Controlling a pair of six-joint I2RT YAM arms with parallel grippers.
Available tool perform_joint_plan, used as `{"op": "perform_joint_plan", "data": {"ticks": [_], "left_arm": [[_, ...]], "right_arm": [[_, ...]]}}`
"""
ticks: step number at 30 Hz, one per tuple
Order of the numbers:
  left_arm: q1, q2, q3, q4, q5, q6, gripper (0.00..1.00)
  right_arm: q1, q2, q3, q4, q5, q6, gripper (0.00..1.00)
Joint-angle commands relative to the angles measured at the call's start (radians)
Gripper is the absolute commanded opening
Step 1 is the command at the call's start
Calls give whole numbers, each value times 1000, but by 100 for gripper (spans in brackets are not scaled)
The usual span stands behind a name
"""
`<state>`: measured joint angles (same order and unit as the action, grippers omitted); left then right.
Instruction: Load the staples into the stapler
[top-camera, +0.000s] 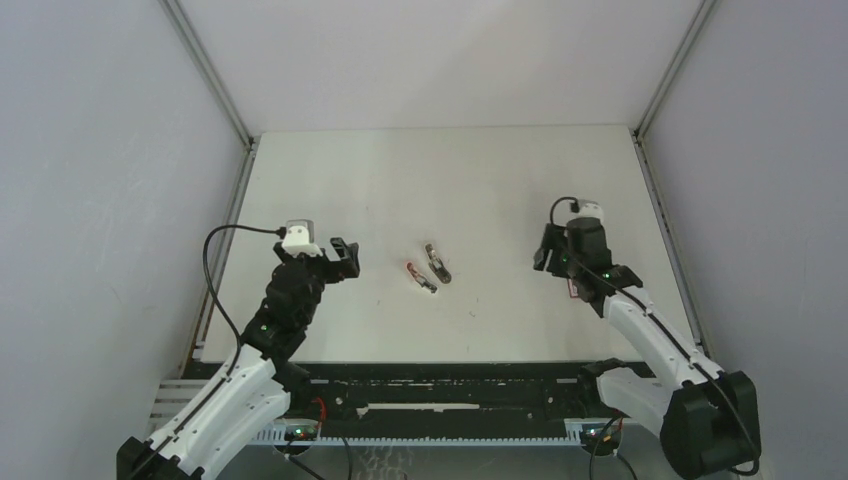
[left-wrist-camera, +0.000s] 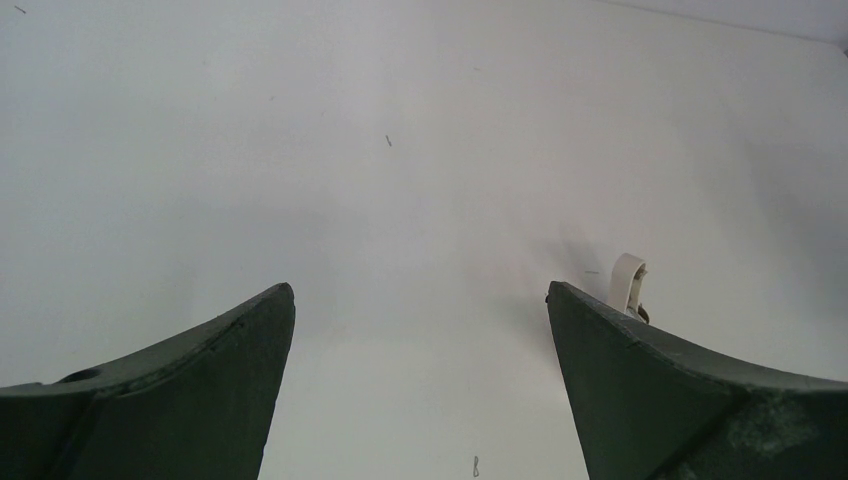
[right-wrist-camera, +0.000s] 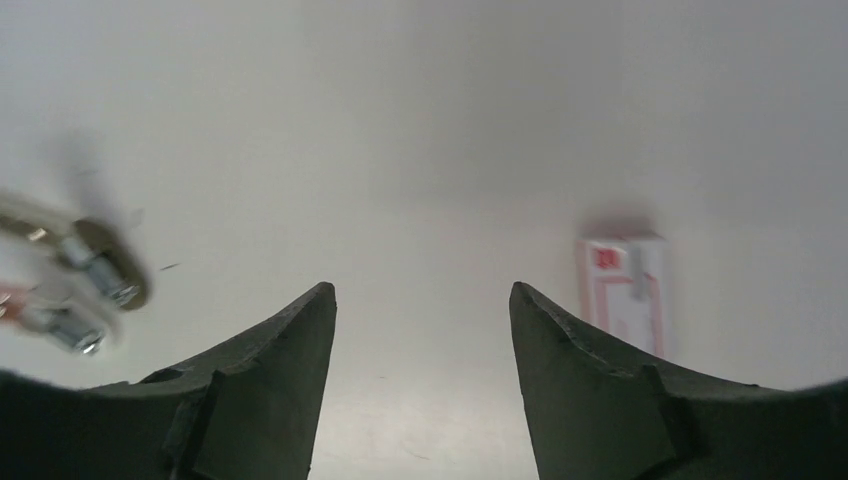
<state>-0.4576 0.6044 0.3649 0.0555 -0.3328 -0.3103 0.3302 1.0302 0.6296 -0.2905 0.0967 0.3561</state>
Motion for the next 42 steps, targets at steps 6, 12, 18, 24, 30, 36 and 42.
{"op": "perform_joint_plan", "data": {"ticks": [6, 12, 18, 24, 30, 36, 42], "left_arm": [[4, 1, -4, 16, -8, 13, 100], [4, -12, -8, 15, -13, 10, 100], [4, -17, -7, 13, -15, 10, 100], [4, -17, -7, 12, -21, 8, 100], [3, -25, -12, 20, -2, 11, 100], [4, -27, -11, 12, -21, 9, 100], [4, -30, -11, 9, -23, 5, 100]], "right_arm": [[-265, 9, -55, -68, 121, 208, 68], [-322, 170, -5, -71, 112, 198, 70], [-318, 261, 36, -109, 116, 163, 71], [-311, 285, 59, -106, 30, 118, 68], [-272, 326, 92, -134, 15, 115, 64], [-255, 341, 117, -168, 14, 104, 60], [-208, 398, 172, -260, 50, 62, 62]]}}
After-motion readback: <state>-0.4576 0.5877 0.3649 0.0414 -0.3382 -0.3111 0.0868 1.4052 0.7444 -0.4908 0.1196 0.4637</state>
